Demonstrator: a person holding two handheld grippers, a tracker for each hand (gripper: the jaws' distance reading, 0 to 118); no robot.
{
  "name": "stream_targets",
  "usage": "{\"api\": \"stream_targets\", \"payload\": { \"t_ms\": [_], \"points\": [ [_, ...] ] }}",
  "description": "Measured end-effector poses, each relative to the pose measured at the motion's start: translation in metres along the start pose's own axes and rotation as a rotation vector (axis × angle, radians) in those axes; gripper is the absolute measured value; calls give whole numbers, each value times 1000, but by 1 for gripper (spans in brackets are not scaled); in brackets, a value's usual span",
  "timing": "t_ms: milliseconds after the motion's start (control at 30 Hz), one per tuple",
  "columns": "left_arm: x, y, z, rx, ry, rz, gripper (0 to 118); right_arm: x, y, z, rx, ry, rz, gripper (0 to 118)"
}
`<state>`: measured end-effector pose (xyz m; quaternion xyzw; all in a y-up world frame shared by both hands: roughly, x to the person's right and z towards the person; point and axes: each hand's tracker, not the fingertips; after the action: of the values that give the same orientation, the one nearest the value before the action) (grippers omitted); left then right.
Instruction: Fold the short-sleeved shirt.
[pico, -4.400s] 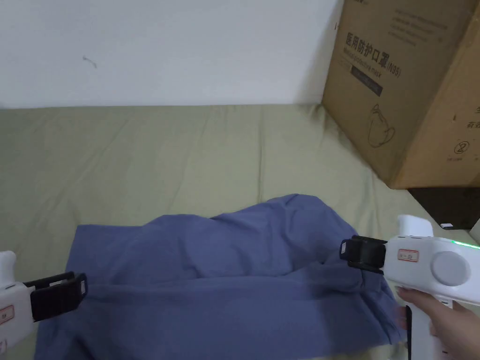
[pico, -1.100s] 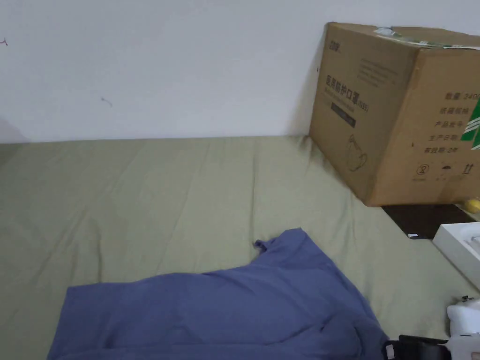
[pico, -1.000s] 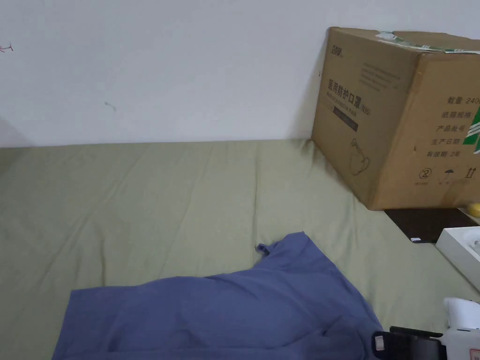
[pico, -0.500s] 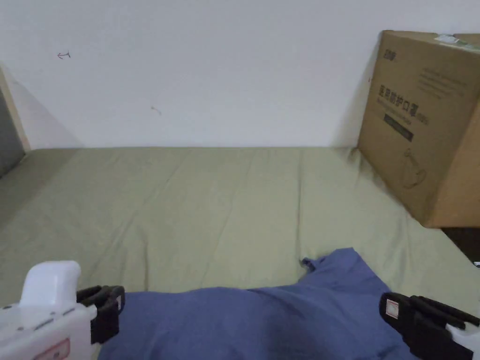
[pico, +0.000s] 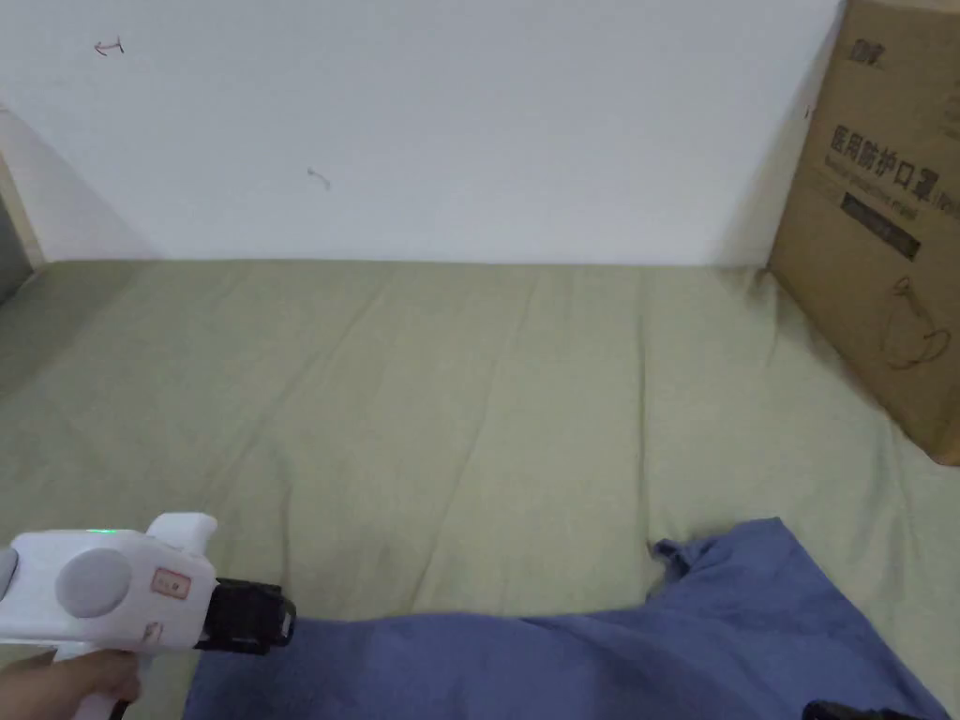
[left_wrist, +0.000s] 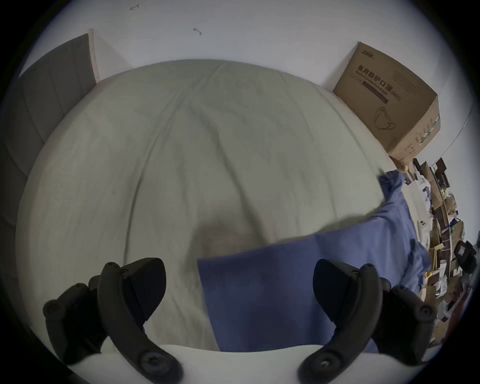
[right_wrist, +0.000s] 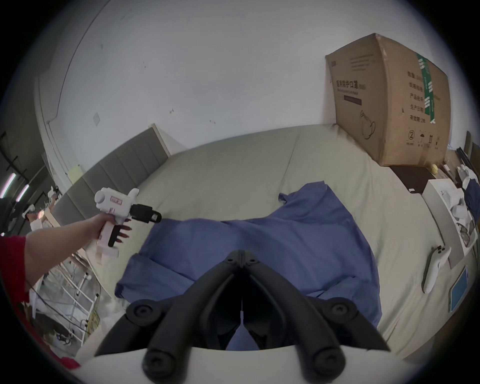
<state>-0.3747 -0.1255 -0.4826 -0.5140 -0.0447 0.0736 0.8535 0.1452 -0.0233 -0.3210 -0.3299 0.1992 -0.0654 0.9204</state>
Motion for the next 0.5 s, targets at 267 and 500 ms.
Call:
{"api": "stream_targets", "payload": {
  "t_ms": [267,500],
  "points": [
    [12,-10,-5,46,122,-166,64,14,0,-21,-34,76,-88,1],
    [21,-32,9,109,111,-249,0,86,82,-61,-20,-52,-128,1]
  ]
}}
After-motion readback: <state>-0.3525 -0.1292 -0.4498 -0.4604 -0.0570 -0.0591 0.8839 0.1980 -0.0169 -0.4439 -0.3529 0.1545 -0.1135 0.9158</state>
